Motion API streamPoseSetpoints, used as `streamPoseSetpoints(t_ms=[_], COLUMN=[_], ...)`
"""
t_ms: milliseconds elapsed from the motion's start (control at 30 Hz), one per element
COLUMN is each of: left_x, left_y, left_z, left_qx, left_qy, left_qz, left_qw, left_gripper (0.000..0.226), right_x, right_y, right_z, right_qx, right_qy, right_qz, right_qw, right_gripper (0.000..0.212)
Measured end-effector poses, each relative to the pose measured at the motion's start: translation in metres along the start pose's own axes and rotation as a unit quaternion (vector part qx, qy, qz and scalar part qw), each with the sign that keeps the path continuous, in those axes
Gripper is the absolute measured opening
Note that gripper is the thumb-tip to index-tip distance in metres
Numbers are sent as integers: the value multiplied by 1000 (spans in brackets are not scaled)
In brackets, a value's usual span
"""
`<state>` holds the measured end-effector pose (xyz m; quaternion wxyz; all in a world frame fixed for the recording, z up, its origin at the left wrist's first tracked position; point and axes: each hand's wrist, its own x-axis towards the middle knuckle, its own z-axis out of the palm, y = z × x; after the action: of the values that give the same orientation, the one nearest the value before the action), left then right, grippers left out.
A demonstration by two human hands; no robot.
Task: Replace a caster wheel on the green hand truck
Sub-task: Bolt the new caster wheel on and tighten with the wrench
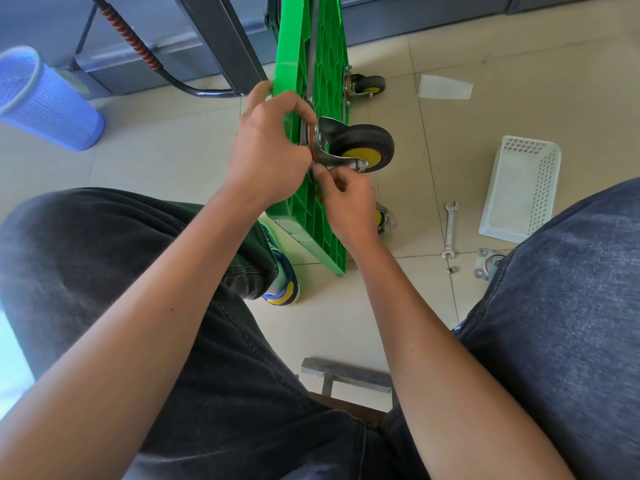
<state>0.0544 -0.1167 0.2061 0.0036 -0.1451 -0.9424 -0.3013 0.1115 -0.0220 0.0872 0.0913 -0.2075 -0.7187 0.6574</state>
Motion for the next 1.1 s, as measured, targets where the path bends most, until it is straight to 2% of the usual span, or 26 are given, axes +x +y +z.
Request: streamPoseSetpoints(t_ms=[133,233,400,567,1100], left_x=[0,0,-2,-1,1], left_y=[0,0,2,1,-1], left_z=[0,0,-1,1,1], left_qx=[-1,-4,8,5,3], left_qy=[-2,-6,3,8,0], left_qz=[0,2,-2,4,-2], left_qw=[1000,1000,1000,1000,1000], left_gripper=[48,49,48,47,52], right_x=[1,1,0,-4,-1], right_y=[2,4,2,1,4], right_z=[-3,-2,-1,4,-4], right_qx=[-12,-11,20,36,2], right_qy=[-30,-25,29,56,6], right_qz=[0,5,24,-21,-57], right_qw=[999,1000,999,998,998], right_gripper=[21,27,20,14,13])
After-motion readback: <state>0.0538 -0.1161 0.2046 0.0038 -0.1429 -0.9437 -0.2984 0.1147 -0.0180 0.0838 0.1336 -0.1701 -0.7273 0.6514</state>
